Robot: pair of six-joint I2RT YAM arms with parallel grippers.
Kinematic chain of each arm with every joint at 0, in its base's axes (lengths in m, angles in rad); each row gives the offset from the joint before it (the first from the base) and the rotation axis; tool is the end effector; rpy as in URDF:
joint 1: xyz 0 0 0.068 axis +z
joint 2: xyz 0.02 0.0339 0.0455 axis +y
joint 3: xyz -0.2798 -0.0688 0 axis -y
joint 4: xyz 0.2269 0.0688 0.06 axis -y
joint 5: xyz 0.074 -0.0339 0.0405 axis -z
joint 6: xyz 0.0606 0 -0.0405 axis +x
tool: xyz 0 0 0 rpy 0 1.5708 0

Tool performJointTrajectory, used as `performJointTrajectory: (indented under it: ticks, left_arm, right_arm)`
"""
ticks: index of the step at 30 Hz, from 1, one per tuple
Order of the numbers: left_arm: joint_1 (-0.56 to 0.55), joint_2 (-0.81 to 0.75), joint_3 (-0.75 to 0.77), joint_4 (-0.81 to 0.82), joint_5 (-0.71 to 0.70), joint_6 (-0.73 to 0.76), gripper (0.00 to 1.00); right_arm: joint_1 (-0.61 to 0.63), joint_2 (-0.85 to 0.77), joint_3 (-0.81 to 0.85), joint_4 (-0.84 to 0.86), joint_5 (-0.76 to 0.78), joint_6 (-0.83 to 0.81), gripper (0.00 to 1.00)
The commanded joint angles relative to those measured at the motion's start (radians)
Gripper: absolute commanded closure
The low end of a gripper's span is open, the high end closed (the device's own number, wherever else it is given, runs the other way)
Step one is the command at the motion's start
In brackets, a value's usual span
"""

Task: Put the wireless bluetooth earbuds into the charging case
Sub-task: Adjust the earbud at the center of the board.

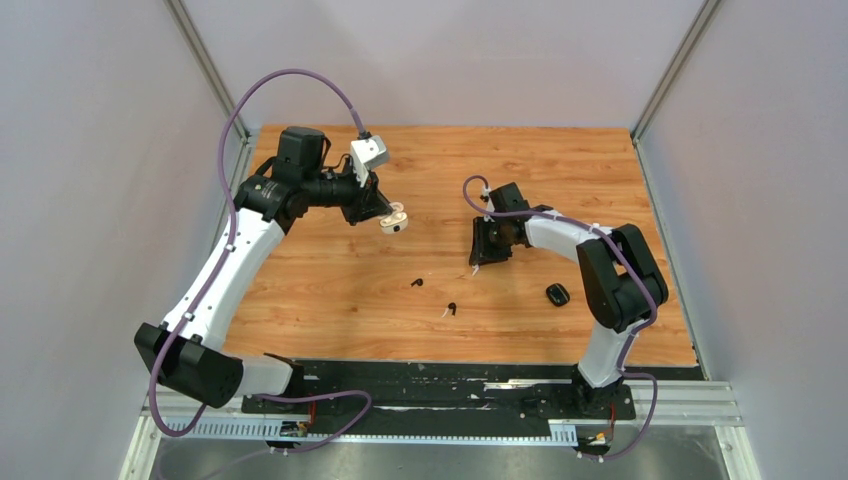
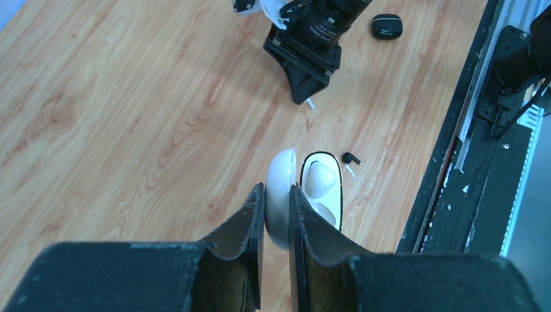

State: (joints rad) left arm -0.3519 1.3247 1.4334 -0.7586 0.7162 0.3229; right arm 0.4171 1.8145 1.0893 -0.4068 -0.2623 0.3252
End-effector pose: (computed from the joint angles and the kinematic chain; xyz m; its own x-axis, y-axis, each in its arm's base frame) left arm 0.2362 -0.1291 0.3967 -0.3005 0.3653 -0.8811 0.8921 0.4345 -0.1241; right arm 0.3168 0.1575 0.1595 -0.9415 -0.0797 -0.3276 -0.2018 0.9116 0.3582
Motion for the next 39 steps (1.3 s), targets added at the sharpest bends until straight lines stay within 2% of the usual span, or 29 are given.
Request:
performJointTrajectory:
  ticks: [1, 29, 36, 39]
  left_arm:
    - [0.004, -0.014, 0.013, 0.018, 0.03, -0.014, 1.0]
    - [0.004, -0.019, -0.002, 0.034, 0.032, -0.017, 1.0]
    - [0.004, -0.019, -0.011, 0.049, 0.037, -0.025, 1.0]
    - [0.003, -0.021, -0.011, 0.051, 0.035, -0.026, 1.0]
  right_arm:
    - [-0.005, 0.03, 0.015, -0.011, 0.048, 0.012, 0.69]
    - [0.009, -0.024, -0.02, -0.044, 0.083, -0.019, 0.67]
    - [0.015, -0.026, -0.034, -0.04, 0.087, -0.03, 0.72]
    - [0.021, -0.019, -0.03, -0.038, 0.074, -0.037, 0.68]
